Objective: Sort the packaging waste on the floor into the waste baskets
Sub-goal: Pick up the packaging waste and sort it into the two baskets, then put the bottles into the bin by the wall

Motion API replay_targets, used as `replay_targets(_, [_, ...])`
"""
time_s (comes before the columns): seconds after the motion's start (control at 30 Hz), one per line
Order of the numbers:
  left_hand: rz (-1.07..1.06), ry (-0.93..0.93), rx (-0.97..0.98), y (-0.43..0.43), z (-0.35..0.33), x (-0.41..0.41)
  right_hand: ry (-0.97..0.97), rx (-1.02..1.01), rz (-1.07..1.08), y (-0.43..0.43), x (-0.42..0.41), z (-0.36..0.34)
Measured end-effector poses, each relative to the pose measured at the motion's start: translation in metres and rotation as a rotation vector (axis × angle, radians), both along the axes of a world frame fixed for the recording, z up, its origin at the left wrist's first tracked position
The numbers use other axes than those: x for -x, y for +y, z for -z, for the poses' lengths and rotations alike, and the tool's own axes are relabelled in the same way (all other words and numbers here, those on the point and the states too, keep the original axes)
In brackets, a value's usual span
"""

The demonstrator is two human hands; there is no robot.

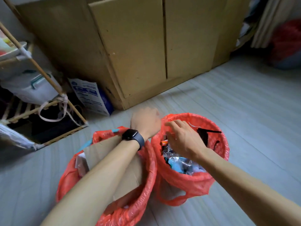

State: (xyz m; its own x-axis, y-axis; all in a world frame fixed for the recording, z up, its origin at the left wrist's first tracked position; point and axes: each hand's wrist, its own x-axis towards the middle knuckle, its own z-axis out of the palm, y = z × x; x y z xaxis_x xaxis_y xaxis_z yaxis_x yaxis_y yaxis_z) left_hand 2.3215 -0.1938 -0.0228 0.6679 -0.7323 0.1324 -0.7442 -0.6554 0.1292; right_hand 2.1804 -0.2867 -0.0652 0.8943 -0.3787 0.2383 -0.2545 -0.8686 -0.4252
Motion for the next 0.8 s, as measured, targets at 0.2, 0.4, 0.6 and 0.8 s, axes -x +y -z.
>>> replay_targets(0.2, [0.356, 0.007, 0.052, -0.085, 0.021, 0.132, 0.024, -0.020, 0.276, -0.069, 0.148, 0.016])
replay_targets(0.4, [0.706, 0.251, -0.207, -0.111, 0.082, 0.282, 0.227, -0.135, 0.553, -0.075, 0.335, 0.081])
replay_targets(0.6, [0.830, 0.477, -0.672, -0.072, 0.162, 0.392, 0.624, -0.361, 0.592, -0.023, 0.452, 0.141])
replay_targets(0.8, [0.627, 0.529, -0.822, -0.031, 0.199, 0.439, 0.947, -0.446, 0.484, 0.015, 0.489, 0.170])
